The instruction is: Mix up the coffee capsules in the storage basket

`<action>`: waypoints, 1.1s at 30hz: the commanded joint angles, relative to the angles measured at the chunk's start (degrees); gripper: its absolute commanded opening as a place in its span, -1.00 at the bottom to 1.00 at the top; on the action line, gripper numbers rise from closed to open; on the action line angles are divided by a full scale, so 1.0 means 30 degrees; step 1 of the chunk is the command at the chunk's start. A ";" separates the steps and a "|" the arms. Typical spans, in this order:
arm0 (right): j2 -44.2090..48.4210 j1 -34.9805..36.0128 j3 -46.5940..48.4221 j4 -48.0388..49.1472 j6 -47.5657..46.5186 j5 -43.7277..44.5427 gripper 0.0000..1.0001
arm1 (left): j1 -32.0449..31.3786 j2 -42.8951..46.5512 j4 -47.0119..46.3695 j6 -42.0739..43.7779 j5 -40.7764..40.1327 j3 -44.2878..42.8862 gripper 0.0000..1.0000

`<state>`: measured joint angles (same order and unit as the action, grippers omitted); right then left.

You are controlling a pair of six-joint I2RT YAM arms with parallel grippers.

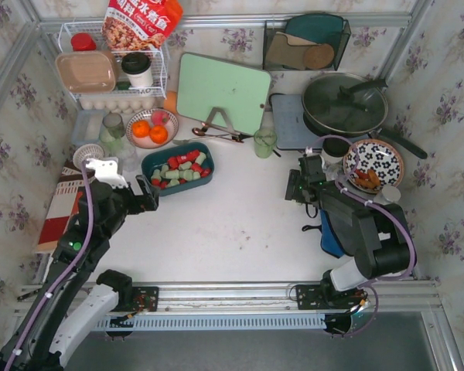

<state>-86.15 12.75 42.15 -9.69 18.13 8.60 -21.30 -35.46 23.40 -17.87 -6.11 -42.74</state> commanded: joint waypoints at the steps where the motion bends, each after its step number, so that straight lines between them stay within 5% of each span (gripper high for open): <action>1: -0.0358 -0.0003 0.0531 0.0179 0.0406 0.0538 0.40 | 0.0010 0.0059 -0.0291 -0.0079 0.0466 0.0383 0.98; 26: -0.0559 0.1344 0.0750 -0.0494 0.0916 0.0793 -0.21 | 0.0010 0.0542 -0.1165 -0.0314 0.0659 0.1737 0.98; 33: -0.0560 0.4383 0.3178 -0.0712 0.1092 0.1403 -0.22 | 0.0010 0.0619 -0.1276 -0.0362 0.0602 0.1865 0.98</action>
<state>-87.68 21.61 47.75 -12.69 20.71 11.38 -21.34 -33.74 22.06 -18.55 -4.47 -37.52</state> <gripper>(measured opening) 0.564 0.991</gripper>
